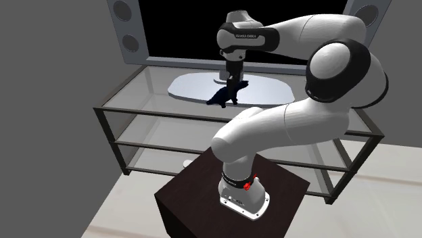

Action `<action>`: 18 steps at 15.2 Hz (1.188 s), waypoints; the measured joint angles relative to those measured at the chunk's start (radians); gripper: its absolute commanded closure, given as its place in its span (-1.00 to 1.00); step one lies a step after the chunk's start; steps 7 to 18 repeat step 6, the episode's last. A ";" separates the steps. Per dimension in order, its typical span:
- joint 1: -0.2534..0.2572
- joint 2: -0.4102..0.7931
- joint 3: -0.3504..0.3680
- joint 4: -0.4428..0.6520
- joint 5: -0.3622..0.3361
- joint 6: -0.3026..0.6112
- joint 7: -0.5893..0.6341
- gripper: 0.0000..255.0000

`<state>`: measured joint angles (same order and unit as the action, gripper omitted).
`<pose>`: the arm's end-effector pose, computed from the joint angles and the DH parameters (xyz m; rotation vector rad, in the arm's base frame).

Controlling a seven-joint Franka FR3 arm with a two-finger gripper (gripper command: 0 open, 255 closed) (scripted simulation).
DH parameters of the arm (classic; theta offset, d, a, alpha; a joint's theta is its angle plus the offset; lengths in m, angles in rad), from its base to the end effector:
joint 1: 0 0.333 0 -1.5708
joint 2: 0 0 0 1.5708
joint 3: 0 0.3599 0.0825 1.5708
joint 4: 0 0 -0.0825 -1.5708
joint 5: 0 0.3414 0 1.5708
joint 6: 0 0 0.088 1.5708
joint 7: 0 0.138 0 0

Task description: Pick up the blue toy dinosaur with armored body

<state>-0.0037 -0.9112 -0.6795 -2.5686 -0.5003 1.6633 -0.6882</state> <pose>0.1386 -0.2348 0.4670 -3.0292 -0.4993 0.0979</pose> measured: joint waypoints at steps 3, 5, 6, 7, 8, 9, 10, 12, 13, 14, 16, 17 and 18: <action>0.002 -0.007 0.025 0.035 0.019 -0.043 -0.001 1.00; 0.006 -0.005 0.034 0.059 0.028 -0.065 -0.004 1.00; 0.007 -0.004 0.037 0.067 0.031 -0.072 -0.005 1.00; 0.007 -0.004 0.037 0.067 0.031 -0.072 -0.005 1.00; 0.007 -0.004 0.037 0.067 0.031 -0.072 -0.005 1.00; 0.007 -0.004 0.037 0.067 0.031 -0.072 -0.005 1.00; 0.007 -0.004 0.037 0.067 0.031 -0.072 -0.005 1.00; 0.007 -0.004 0.037 0.067 0.031 -0.072 -0.005 1.00; 0.007 -0.004 0.037 0.067 0.031 -0.072 -0.005 1.00; 0.007 -0.004 0.037 0.067 0.031 -0.072 -0.005 1.00; 0.007 -0.004 0.037 0.067 0.031 -0.072 -0.005 1.00; 0.007 -0.004 0.037 0.067 0.031 -0.072 -0.005 1.00; 0.007 -0.004 0.037 0.067 0.031 -0.072 -0.005 1.00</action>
